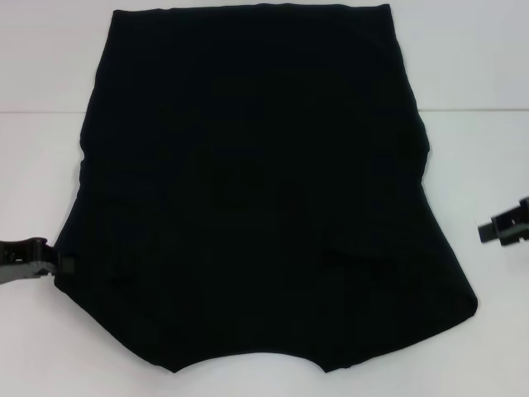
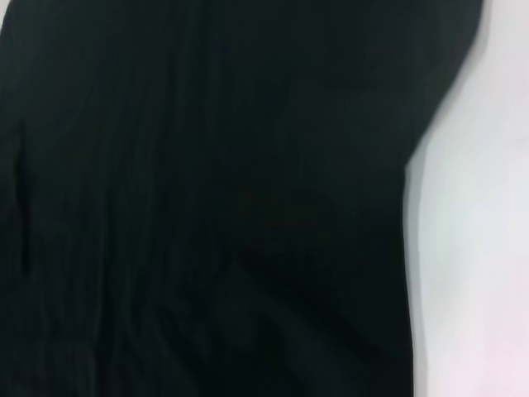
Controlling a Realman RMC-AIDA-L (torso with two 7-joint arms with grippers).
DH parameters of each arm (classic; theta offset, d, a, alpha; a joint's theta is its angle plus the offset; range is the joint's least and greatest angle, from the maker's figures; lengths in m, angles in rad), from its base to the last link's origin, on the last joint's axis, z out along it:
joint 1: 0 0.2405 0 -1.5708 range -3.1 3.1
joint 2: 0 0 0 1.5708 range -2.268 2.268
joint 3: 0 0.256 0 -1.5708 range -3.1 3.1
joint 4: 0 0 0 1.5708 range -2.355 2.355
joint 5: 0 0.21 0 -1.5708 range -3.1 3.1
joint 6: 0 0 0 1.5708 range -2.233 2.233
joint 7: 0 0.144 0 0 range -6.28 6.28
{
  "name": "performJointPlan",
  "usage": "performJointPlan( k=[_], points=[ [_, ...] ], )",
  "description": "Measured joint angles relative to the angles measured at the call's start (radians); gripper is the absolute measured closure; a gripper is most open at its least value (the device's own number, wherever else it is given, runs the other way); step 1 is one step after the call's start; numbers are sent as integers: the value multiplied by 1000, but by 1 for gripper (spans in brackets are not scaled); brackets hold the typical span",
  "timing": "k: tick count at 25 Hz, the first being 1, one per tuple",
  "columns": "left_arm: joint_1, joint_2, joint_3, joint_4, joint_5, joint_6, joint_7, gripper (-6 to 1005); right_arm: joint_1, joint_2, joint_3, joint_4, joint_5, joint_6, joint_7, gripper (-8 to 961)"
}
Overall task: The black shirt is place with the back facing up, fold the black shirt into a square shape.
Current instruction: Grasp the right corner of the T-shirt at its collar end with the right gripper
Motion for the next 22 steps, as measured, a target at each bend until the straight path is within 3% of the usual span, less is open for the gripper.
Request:
performJointPlan(
  k=[4, 16, 22],
  points=[
    [-9, 2, 0, 0, -2, -10, -2, 971, -8, 8, -7, 0, -30, -33, -34, 507],
    [-18, 3, 0, -2, -2, -27, -9, 972, -6, 78, -36, 6, -127, 17, -69, 508],
    [-18, 3, 0, -2, -2, -27, -10, 972, -2, 91, -37, 8, -121, 12, -91, 504]
  ],
)
